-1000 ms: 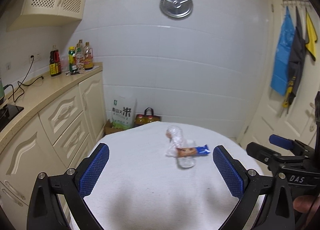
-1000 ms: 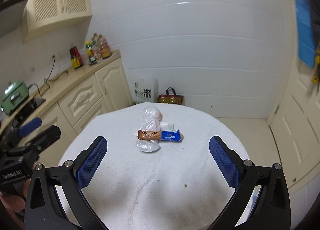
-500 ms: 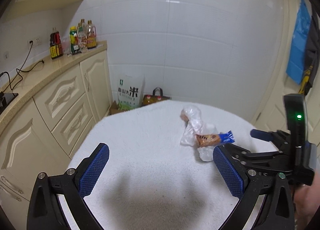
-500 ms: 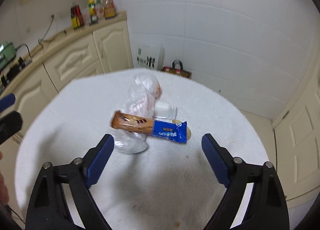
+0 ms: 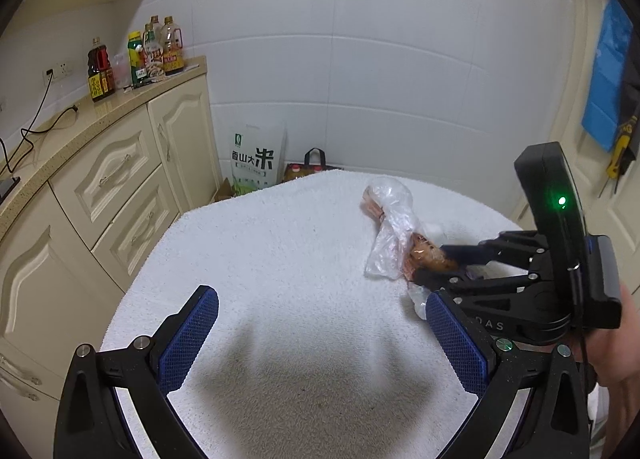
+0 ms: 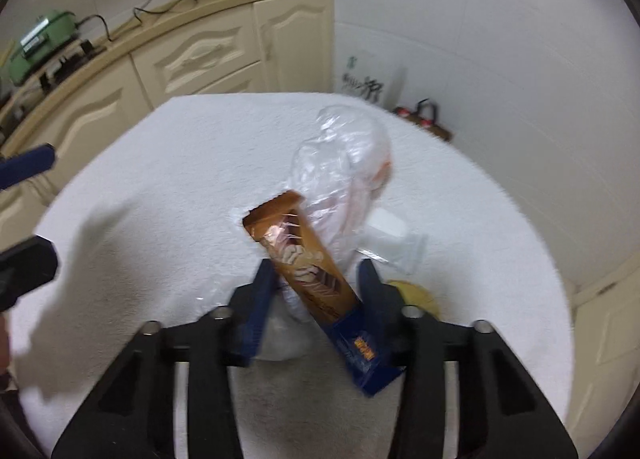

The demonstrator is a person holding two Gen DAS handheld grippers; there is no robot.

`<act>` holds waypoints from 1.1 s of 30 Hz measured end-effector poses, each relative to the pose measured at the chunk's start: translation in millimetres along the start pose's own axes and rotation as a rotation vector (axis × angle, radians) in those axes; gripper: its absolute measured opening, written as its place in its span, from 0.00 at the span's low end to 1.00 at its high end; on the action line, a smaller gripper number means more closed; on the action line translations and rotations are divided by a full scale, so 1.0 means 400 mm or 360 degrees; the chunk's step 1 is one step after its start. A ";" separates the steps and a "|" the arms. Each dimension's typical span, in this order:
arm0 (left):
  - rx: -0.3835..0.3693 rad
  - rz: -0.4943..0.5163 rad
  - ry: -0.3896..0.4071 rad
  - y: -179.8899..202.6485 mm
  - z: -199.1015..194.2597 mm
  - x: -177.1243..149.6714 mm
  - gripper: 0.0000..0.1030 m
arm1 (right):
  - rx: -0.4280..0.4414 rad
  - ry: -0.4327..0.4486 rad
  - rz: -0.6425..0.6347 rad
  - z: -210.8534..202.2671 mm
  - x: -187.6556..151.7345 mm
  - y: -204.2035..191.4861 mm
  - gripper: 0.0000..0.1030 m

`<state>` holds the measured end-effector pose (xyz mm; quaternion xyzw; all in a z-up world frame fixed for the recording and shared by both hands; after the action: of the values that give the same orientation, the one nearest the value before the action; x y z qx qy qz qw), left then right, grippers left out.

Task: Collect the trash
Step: 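Grasp the chocolate bar wrapper with the right tool while the left tool grasps the clear plastic bag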

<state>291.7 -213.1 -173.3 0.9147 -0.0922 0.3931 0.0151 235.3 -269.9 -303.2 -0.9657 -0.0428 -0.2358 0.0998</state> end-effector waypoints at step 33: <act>-0.0149 0.0185 -0.0221 0.196 0.525 0.141 0.53 | 0.0148 0.0304 0.0864 -0.182 -0.146 0.201 0.19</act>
<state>465.7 -319.8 -281.0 0.9312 -0.1643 0.3241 0.0284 161.4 -365.8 -280.9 -0.9096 0.2160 -0.2881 0.2071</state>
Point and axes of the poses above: each gripper's, at about its wrist camera, not at the fingertips, and z roughly the way its jaws point, y to its right, x to its top, the point moved 4 cm from there along z, roughly the way its jaws point, and after that the axes turned 8 degrees about z, right-handed, at the moved point
